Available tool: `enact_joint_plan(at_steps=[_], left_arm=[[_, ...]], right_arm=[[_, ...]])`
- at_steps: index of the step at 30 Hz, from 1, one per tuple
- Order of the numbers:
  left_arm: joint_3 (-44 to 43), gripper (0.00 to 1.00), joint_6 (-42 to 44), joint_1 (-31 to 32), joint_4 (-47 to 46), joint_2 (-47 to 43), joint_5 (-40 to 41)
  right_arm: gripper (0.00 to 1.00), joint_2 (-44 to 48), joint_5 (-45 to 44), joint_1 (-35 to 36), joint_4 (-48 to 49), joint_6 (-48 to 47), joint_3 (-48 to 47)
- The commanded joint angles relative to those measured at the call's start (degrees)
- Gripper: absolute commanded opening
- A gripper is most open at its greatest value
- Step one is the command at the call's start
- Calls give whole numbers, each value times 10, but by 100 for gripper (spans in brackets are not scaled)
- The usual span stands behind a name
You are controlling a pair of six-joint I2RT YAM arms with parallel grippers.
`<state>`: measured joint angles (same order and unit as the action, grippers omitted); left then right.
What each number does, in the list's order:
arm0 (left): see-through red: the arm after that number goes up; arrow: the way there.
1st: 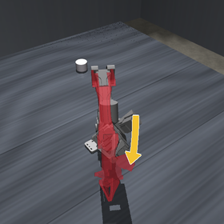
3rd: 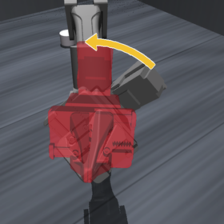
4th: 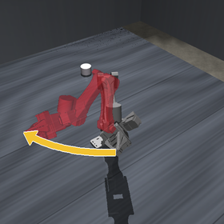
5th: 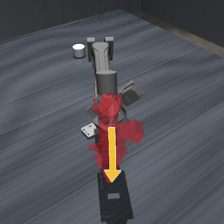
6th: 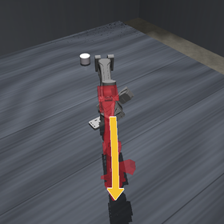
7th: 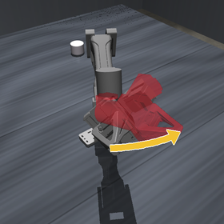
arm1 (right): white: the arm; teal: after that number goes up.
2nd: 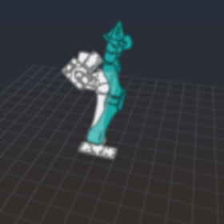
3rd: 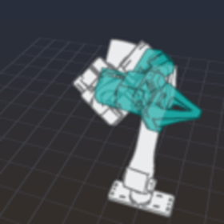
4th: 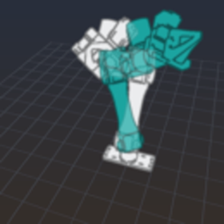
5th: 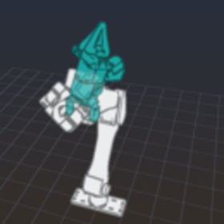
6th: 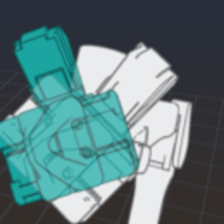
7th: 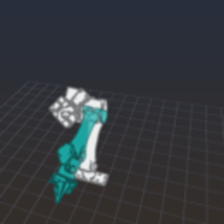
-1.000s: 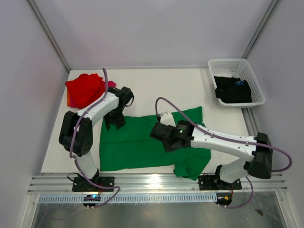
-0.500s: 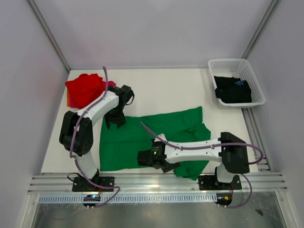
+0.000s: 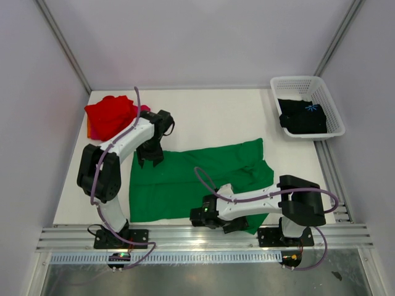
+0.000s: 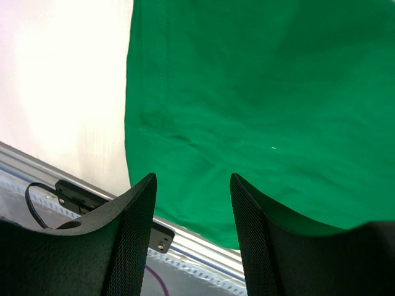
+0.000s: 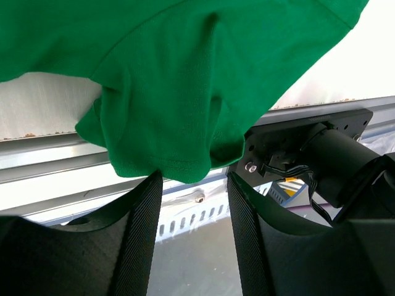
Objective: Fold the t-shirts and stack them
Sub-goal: Grap the side of the flattened tshirt closest away from the robot with both arms
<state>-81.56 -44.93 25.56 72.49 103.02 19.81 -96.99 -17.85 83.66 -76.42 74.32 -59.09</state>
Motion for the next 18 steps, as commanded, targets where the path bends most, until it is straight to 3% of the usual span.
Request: enact_joint_plan(at_steps=[1,8,18], left_arm=[[-21,54,4,1,-2,-5,-14],[-15,53,4,1,-5,-5,-15],[-18,53,5,1,-6,-12,-14]], right_arm=[[51,18,-3,6,-31,26,-4],[57,17,-8,10,2,-7,-52],[58,1,3,10,50,-14,16]])
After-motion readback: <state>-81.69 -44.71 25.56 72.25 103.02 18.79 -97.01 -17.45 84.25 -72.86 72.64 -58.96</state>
